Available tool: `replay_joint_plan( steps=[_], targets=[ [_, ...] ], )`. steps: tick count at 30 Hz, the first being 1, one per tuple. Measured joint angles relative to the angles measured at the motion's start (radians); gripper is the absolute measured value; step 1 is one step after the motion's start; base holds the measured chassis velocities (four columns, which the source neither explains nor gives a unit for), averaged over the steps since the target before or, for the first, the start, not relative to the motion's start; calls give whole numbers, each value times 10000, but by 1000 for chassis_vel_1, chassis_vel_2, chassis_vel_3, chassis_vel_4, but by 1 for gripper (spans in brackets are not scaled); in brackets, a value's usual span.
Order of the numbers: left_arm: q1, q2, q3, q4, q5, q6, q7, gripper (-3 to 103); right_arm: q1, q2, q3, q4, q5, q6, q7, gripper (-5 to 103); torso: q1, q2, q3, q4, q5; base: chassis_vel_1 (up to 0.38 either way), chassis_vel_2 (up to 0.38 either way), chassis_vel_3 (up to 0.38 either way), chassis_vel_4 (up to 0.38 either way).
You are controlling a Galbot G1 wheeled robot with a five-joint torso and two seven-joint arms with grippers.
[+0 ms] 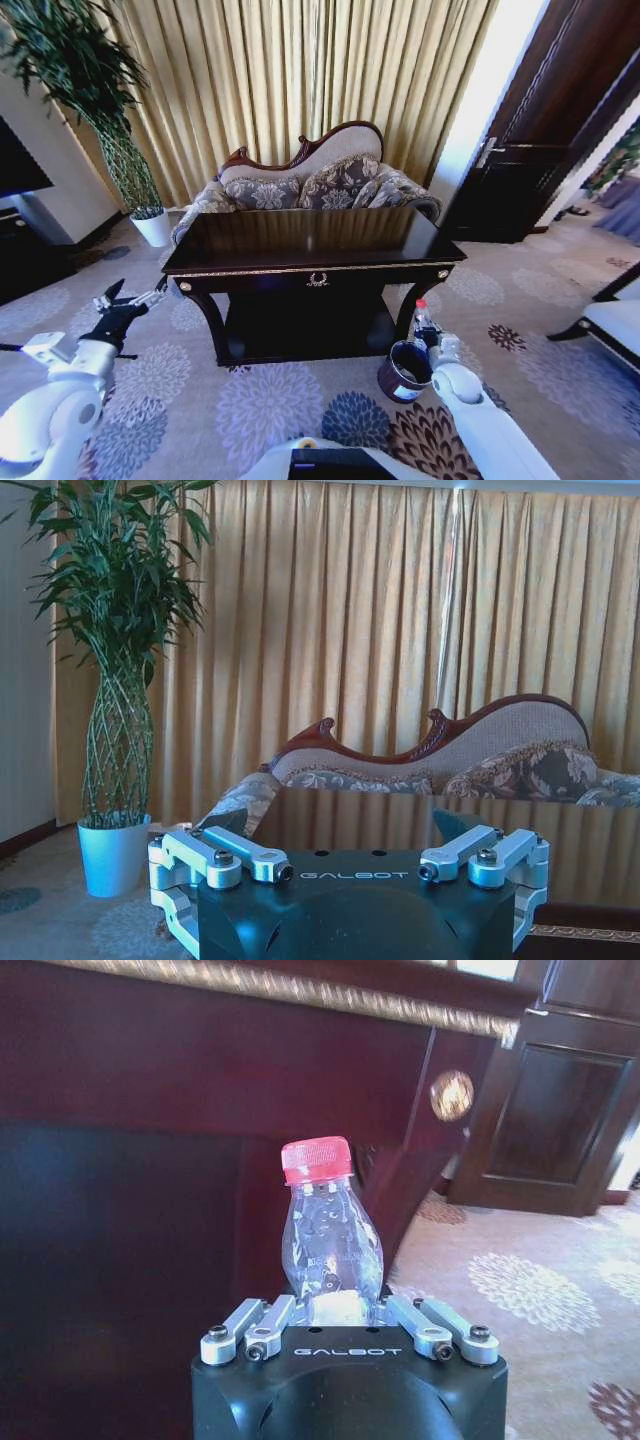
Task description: Move to the front of the table and place the trash on the table into the trash bin.
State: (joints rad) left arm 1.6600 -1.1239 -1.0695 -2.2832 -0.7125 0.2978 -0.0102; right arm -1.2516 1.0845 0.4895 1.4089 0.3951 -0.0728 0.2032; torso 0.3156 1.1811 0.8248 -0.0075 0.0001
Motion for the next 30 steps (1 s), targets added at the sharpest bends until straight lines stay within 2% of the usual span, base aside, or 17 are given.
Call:
replay_joint_plan(
  steps=[1,6,17,19,22,23,24,26,28,30],
  targets=[
    [-3,-27,24,-15,28,-2,0,100,337,37,-124,-681,-102,176,-8,26,1,0,0,-1,-2,0,0,0,0],
    [-12,-39,1,-22,58,-13,-3,100,1042,197,-421,-1941,-353,591,-11,26,0,-1,0,0,-2,0,0,0,0],
    [41,15,-173,4,42,-42,28,100,2344,678,-736,-3930,-998,972,22,26,0,-1,0,2,0,0,0,0,0],
    [52,14,-184,5,39,-42,29,100,2400,686,-755,-3987,-1072,975,29,23,1,-1,0,3,0,0,0,0,0],
    [93,16,-231,17,42,-39,37,100,2436,688,-777,-4026,-1232,1007,39,37,0,0,0,0,-1,0,0,0,0],
    [93,16,-231,17,42,-39,37,100,2436,688,-777,-4026,-1232,1007,39,37,0,0,0,0,-1,0,0,0,0],
    [94,31,-243,45,158,-36,39,100,2436,688,-775,-4026,-1237,1042,47,42,0,0,0,0,-1,0,0,0,0],
    [60,72,-290,209,851,-92,175,100,2397,679,-755,-4014,-1237,1089,56,53,1,0,0,2,-1,0,0,0,0],
    [40,95,-306,265,1097,-149,230,100,2370,677,-741,-4000,-1234,1101,59,53,0,-1,0,1,-1,0,0,0,0],
    [3,180,-336,329,1524,-240,288,100,2287,671,-688,-3928,-1208,1158,67,64,0,0,0,-1,-2,0,0,0,0]
  ],
)
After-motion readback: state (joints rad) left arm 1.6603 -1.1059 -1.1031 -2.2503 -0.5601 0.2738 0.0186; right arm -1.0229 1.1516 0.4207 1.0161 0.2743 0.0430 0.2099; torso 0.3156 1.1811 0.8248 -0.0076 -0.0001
